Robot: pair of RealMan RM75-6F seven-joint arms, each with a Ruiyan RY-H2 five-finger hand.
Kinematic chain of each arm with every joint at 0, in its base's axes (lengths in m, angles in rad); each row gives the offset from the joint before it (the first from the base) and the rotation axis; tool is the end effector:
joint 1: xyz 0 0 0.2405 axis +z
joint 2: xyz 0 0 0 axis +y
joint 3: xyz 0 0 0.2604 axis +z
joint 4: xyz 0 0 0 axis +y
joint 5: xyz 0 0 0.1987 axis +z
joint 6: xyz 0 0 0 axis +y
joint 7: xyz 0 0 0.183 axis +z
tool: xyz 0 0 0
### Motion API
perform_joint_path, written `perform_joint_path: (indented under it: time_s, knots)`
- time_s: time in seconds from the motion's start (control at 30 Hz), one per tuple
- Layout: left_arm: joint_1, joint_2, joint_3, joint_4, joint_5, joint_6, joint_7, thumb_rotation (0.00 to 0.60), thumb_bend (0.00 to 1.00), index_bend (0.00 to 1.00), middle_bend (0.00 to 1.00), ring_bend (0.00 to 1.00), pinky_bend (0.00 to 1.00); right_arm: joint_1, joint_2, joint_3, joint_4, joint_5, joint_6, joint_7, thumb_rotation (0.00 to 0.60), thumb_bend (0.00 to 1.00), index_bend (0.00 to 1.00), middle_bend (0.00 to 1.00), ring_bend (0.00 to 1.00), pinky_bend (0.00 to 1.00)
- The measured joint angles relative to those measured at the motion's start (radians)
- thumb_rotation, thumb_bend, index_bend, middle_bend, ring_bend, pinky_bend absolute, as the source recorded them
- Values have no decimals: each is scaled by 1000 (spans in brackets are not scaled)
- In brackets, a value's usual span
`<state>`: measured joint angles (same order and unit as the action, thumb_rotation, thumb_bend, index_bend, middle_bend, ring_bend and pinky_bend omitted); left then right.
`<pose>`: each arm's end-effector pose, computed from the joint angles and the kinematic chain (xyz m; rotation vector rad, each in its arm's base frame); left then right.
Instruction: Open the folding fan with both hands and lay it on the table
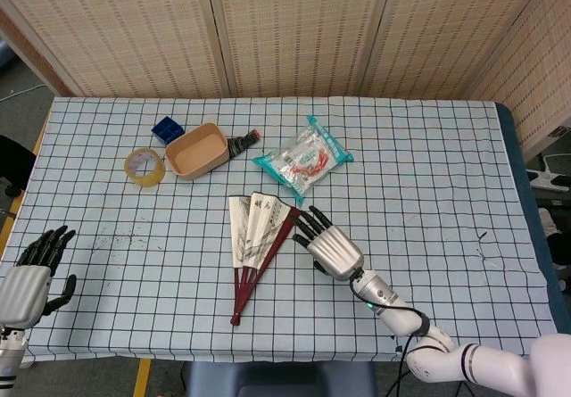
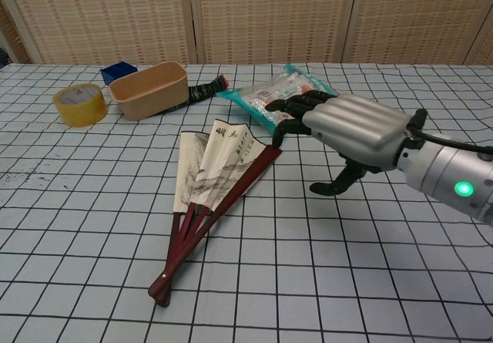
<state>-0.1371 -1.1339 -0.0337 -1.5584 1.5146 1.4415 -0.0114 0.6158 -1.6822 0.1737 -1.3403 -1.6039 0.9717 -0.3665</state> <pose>-0.3101 0.2331 0.1605 -1.4629 -0.8868 -0.8944 -0.1239 -0.3324 -0.0584 2.0822 -0.5511 1.0076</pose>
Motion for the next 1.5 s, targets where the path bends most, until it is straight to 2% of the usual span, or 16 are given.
perform_joint_path:
  time_s: [0.83,1.0,1.1,1.2,1.27,1.5]
  knots:
    - [-17,5,-3,-17,-69,-74,40,600,501,0,0,0,133,213,-324,2,401,58,-73,141,600,161,396,0,0,0]
    - [-21,8,-1,-20,-75,-88,41,600,502,0,0,0,134,221,-358,-8,447,58,-49,163,600,181,458,0,0,0]
    - [-22,11,0,-23,-82,-93,42,600,503,0,0,0,135,224,-382,-9,479,60,-32,165,600,232,507,6,0,0]
    - [-22,14,0,-28,-85,-95,44,600,503,0,0,0,136,230,-408,-4,510,66,-18,171,600,384,569,36,0,0]
    - [-21,16,0,-30,-86,-95,47,600,504,0,0,0,137,236,-421,-1,527,70,-13,172,600,450,599,53,0,0]
    - [-21,20,1,-40,-95,-100,48,600,502,0,0,0,140,246,-427,4,525,74,17,174,600,522,733,114,0,0]
